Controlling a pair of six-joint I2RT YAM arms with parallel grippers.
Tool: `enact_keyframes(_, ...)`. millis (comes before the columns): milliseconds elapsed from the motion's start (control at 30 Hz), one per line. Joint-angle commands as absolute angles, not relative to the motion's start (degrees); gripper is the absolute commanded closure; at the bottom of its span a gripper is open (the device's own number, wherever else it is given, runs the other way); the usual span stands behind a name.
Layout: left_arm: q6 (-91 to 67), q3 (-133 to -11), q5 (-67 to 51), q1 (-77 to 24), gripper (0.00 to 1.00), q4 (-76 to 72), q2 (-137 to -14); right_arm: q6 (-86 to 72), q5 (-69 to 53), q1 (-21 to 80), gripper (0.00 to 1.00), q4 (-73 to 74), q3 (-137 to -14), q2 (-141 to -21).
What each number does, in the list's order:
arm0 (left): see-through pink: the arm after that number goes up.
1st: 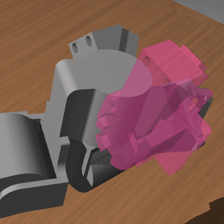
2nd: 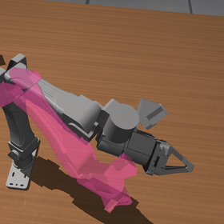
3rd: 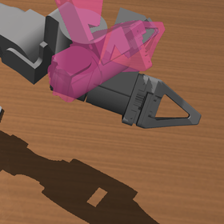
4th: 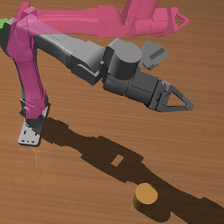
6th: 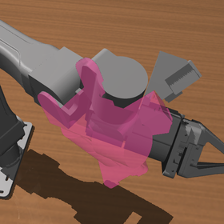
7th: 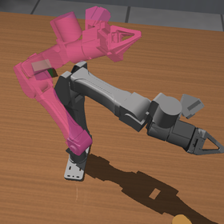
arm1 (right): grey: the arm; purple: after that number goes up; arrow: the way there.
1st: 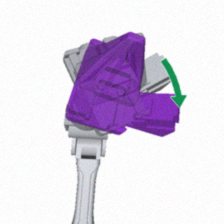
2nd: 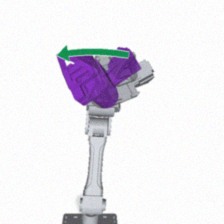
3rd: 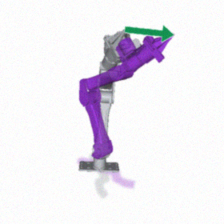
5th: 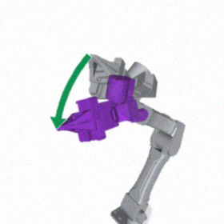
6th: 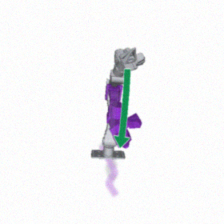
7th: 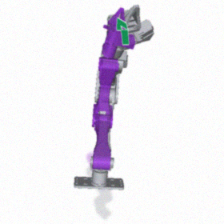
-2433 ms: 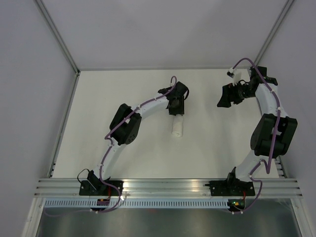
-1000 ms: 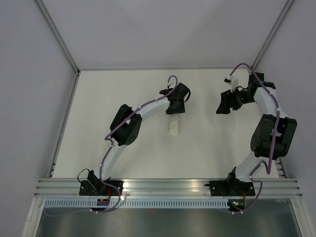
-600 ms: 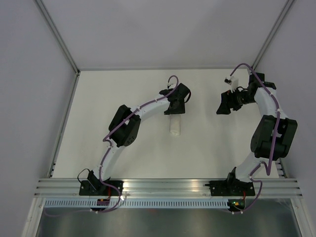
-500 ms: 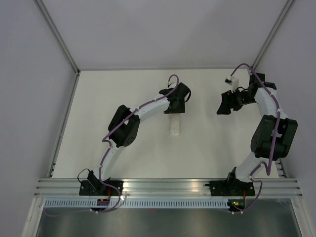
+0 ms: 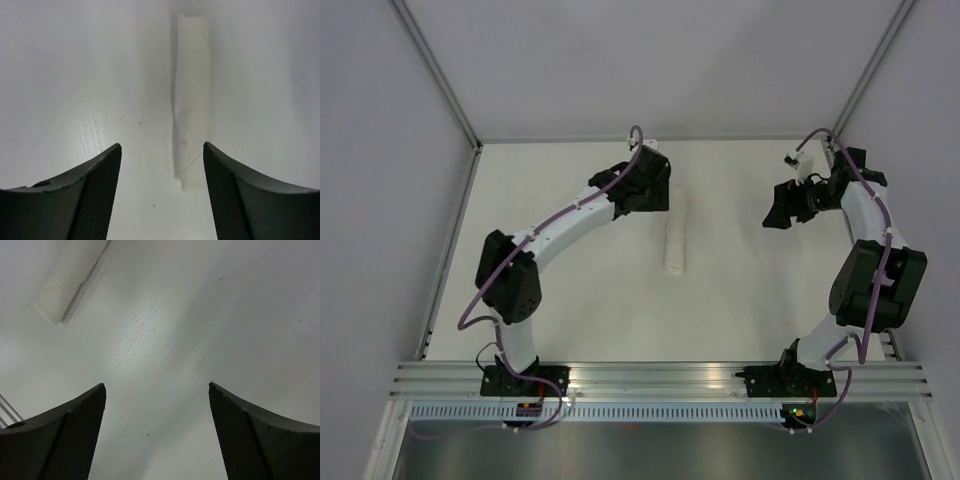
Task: Fold the napkin, place the utensils inside, and roll it up
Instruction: Roll the napkin with the utensil
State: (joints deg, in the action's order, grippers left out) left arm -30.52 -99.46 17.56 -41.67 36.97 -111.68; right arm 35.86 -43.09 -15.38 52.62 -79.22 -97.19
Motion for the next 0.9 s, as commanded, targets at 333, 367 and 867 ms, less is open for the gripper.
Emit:
enact_keyframes(333, -23.3, -69.0, 8.1, -37.6, 0.28, 27.7, -72.7, 26.1, -46.1, -16.9, 0.02, 45.9, -76.6, -86.6)
enact_keyframes(367, -23.5, -66.7, 7.7, -37.6, 0.28, 27.4, -71.5, 25.5, -46.1, -17.0, 0.02, 45.9, -76.6, -85.7)
enact_keyframes(867, -23.4, -60.2, 3.9, -37.4, 0.27, 25.7, -62.4, 21.3, -43.5, -17.2, 0.02, 38.9, -71.1, -78.0)
